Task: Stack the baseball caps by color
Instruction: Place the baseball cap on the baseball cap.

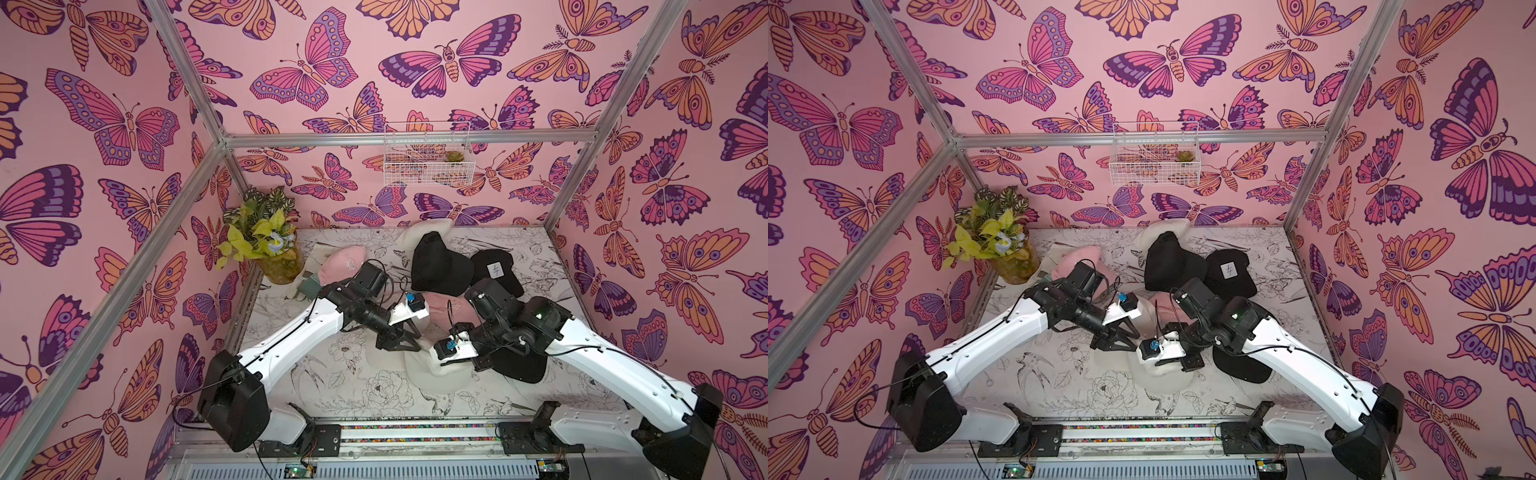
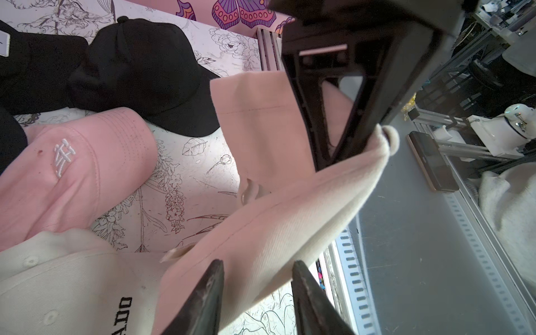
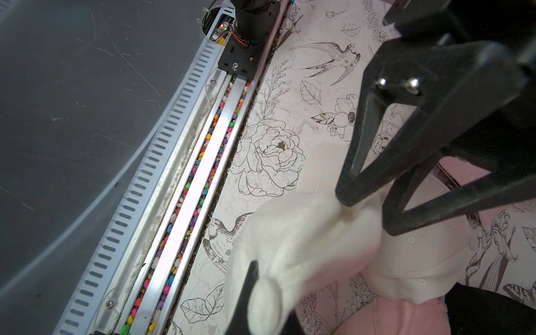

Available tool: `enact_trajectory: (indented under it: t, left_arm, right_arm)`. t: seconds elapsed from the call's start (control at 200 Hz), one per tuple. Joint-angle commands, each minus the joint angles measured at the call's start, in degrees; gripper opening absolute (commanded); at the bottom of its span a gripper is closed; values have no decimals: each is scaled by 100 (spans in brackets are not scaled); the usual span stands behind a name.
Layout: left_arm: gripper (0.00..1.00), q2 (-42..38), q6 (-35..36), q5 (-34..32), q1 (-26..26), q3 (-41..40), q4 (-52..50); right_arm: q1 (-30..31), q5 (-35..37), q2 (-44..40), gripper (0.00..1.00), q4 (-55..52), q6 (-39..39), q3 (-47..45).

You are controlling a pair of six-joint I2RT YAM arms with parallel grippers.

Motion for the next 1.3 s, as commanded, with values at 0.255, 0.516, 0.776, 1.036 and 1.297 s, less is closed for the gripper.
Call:
enact_trajectory:
  t: [0.255, 0.516, 0.776, 1.036, 1.297]
  left_arm:
    - [40, 343, 172, 479, 50, 251, -314]
    - [0, -343, 472, 869, 320, -37, -374]
    - [0, -729, 206, 1455, 979, -15, -371]
    - [0, -700, 152, 1888, 1178, 100, -368]
    - [0, -814, 205, 1930, 1298, 3, -361]
  right_arm:
    - [44, 6, -37, 0, 136, 0, 122]
    - [15, 50, -90, 5, 253, 447, 27]
    - [-301, -580, -174, 20, 99, 478, -214]
    - [-480, -681, -140, 36, 146, 188, -422]
    - [-911, -1060, -216, 41, 360, 0, -921]
